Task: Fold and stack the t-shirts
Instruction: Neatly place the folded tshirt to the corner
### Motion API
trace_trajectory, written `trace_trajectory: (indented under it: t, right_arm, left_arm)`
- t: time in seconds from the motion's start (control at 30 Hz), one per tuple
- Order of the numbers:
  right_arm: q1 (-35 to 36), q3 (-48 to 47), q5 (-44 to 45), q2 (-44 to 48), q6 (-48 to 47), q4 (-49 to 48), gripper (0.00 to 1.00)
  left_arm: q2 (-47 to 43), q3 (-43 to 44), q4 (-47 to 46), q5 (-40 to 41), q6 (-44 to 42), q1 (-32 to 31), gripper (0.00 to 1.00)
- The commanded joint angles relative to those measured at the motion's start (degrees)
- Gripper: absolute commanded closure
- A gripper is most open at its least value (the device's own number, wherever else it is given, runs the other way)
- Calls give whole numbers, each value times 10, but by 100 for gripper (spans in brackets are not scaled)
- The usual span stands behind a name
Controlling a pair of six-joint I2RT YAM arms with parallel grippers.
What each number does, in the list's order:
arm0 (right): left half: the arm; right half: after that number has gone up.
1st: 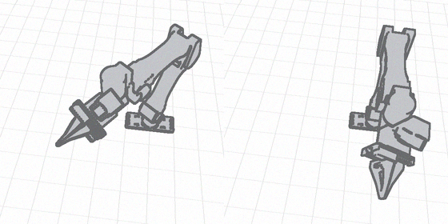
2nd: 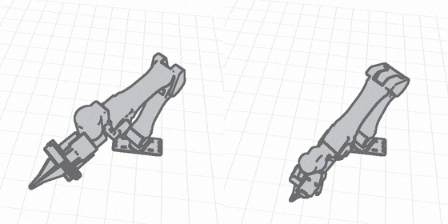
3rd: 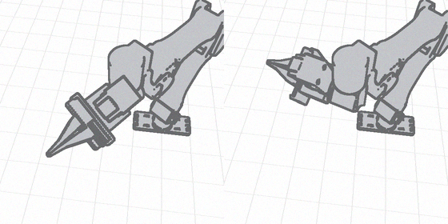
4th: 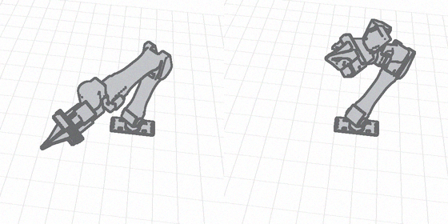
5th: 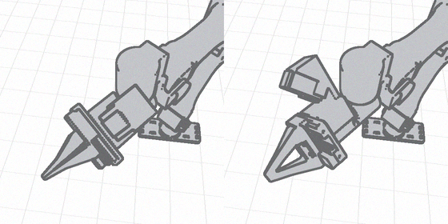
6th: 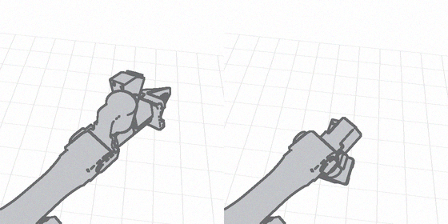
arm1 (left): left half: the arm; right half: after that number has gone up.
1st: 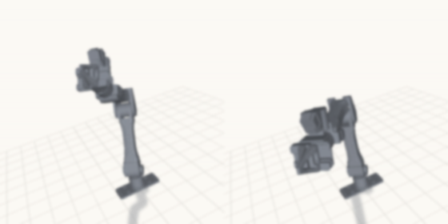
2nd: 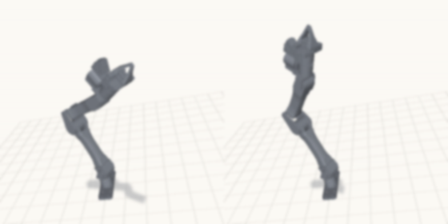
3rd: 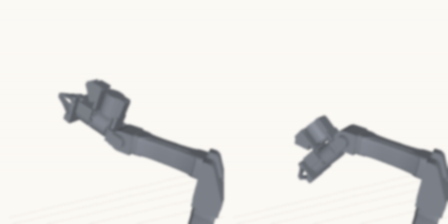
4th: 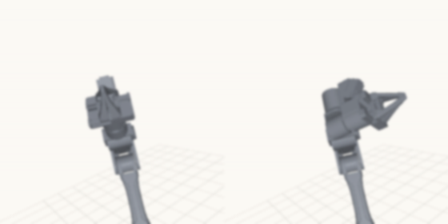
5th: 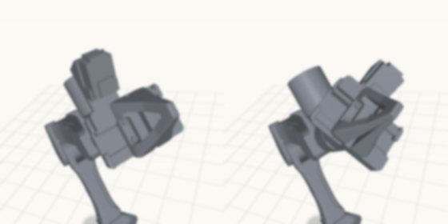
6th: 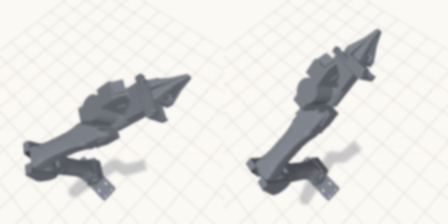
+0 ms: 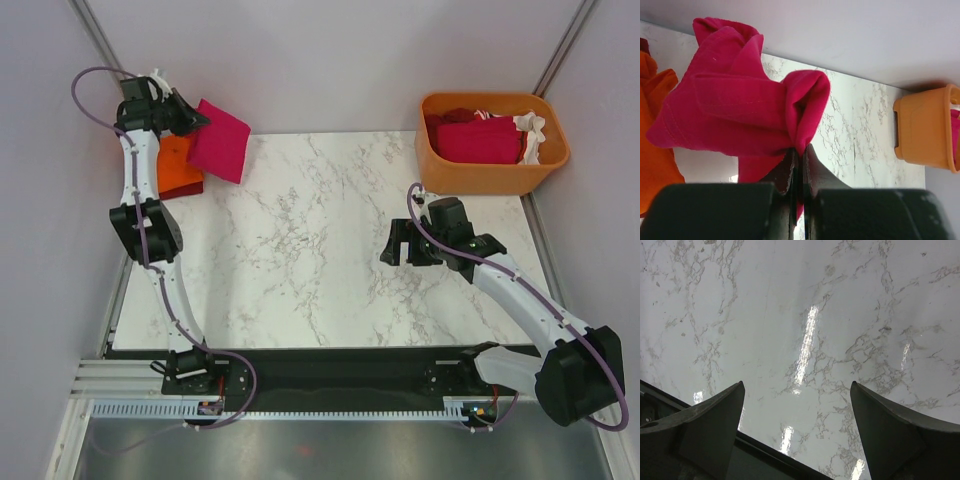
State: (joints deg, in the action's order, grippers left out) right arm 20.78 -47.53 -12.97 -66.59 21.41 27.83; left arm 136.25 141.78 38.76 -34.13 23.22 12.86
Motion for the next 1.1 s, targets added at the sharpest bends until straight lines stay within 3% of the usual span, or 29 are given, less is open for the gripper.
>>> trace_trajectory:
  t: [0.0, 0.33, 0.67, 0.8, 0.87, 0.97, 1.07]
  right_arm:
    - [-2, 3, -7, 2, -8, -14, 5]
    - [-2, 5, -15, -4, -9, -16, 5]
    - [-2, 8, -26, -14, -9, -15, 5]
    - [-2, 9, -28, -19, -9, -18, 5]
    - [-2, 10, -29, -19, -9, -18, 5]
    - [-2, 12, -33, -15, -8, -18, 5]
    - [-1, 16, -36, -10, -8, -17, 5]
  left_arm:
    - [-23, 7, -74, -63, 60, 21, 98]
    - [-43, -11, -84, -64, 66, 89, 98]
    - [-19, -49, -88, -69, 104, 201, 98]
    - [-18, -55, -64, -12, 80, 215, 97]
    - [-16, -54, -48, 38, 66, 215, 94]
    - [-8, -35, -24, 113, 45, 213, 68]
    - [10, 1, -1, 201, 23, 212, 62]
